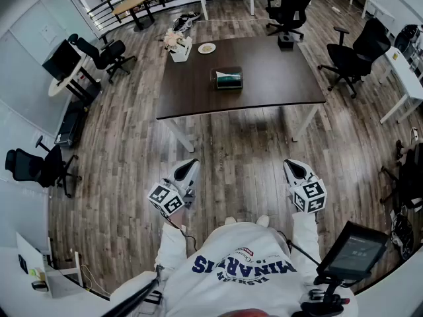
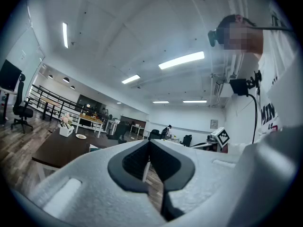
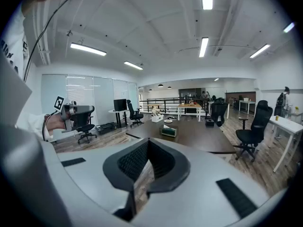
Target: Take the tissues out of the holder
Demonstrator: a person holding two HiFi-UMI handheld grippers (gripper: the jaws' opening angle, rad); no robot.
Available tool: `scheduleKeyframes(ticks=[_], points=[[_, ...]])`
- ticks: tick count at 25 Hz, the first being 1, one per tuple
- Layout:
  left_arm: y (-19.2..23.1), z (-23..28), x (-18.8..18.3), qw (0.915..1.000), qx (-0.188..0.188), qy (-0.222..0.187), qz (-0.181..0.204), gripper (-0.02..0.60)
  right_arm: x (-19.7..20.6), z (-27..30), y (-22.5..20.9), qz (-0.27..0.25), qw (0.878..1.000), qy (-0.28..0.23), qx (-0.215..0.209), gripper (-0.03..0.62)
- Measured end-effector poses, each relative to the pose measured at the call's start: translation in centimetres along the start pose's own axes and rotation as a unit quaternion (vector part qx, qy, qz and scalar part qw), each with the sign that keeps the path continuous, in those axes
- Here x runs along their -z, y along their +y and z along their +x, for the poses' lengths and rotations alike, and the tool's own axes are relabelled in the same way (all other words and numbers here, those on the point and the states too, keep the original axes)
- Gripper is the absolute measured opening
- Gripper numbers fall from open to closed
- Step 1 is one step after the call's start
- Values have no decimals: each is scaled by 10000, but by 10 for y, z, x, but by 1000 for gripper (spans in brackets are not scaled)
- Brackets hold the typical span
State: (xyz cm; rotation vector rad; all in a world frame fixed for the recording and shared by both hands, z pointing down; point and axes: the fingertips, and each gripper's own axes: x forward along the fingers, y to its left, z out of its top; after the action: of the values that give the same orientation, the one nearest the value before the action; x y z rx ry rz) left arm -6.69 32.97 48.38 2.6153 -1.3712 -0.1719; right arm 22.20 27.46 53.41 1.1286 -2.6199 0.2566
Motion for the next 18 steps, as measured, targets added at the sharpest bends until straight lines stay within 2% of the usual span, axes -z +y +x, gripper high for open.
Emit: scheduleKeyframes(ticks=[4,8,14,18], points=[[4,-4,-4,9999,-88,-103,62,6,0,2,1,-13,10000,-33,8,6],[8,-3,-4,9996,-125,15,242,6,0,7,2,-10,10000,-26,4,6],[18,-3,-9,9996,-94,117,218,6,-8,16,7,46,10000,-35,-1,8],[24,-3,-4,9995,-25,233,214,6,-12,26,14,280,9993,-161,-180,9]])
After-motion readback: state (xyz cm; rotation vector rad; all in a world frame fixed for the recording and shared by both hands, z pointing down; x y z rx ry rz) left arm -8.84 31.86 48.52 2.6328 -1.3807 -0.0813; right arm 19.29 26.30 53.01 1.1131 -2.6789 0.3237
